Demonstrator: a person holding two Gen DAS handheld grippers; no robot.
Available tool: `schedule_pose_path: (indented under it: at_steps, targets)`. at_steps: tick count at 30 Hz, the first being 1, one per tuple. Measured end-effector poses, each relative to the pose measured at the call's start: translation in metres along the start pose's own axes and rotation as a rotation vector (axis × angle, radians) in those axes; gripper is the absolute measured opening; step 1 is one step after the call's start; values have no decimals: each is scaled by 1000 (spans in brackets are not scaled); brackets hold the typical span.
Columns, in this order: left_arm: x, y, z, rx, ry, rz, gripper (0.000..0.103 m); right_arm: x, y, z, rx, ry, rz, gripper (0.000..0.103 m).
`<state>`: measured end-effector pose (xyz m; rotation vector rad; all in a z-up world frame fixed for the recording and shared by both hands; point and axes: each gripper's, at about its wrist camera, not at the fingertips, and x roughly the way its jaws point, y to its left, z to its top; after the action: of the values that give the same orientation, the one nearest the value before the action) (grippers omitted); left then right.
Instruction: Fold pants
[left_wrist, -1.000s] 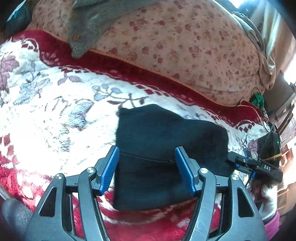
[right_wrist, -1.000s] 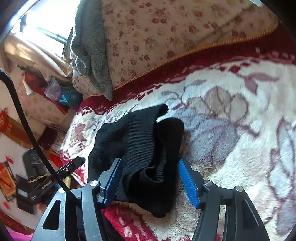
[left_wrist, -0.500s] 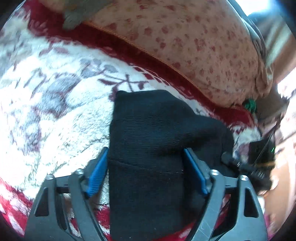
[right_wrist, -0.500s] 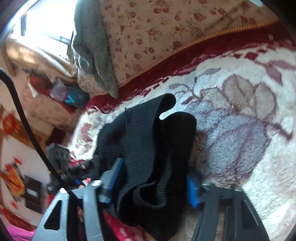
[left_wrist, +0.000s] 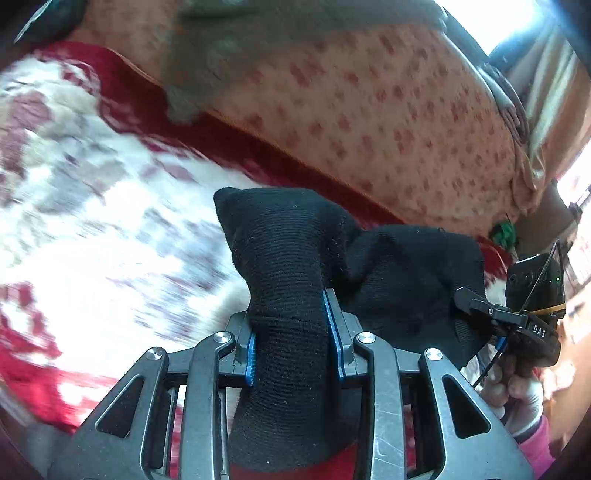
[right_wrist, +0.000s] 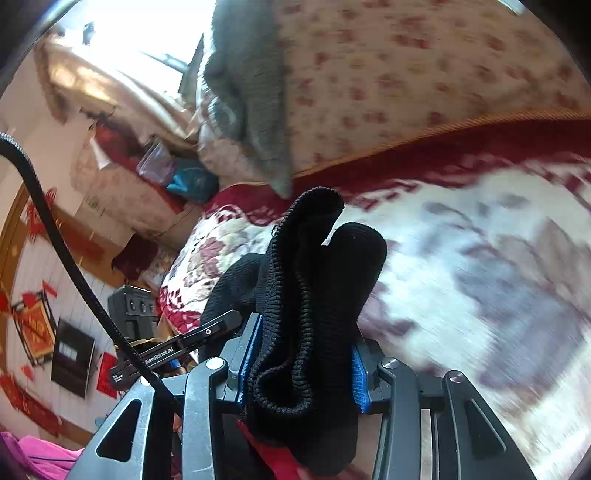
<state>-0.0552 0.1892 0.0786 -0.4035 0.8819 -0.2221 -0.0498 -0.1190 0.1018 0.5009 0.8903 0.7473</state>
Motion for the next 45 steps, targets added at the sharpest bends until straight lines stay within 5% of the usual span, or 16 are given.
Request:
schedule_pose_path:
  at_steps: [11, 14, 17, 19, 21, 29, 45]
  targets:
    - [-45, 117, 19, -128, -83, 238, 29, 159, 61, 26, -40, 150, 132, 40]
    - [-39, 149, 12, -211, -53, 262, 29, 201, 65, 25, -40, 209, 116, 41]
    - [-33, 165, 5, -274, -34, 258, 43, 223, 62, 25, -44, 242, 24, 46]
    - [-33, 163, 4, -267, -51, 290, 60, 225, 56, 27, -41, 256, -47, 60]
    - [-33, 157, 3, -241, -58, 337, 64, 217, 54, 27, -52, 253, -73, 63]
    - [-46, 132, 2, -192, -108, 479, 64, 169, 80, 26, -185, 179, -133, 63]
    - [-76, 73, -14, -95, -220, 570, 64, 148, 135, -5, -335, 128, -146, 64]
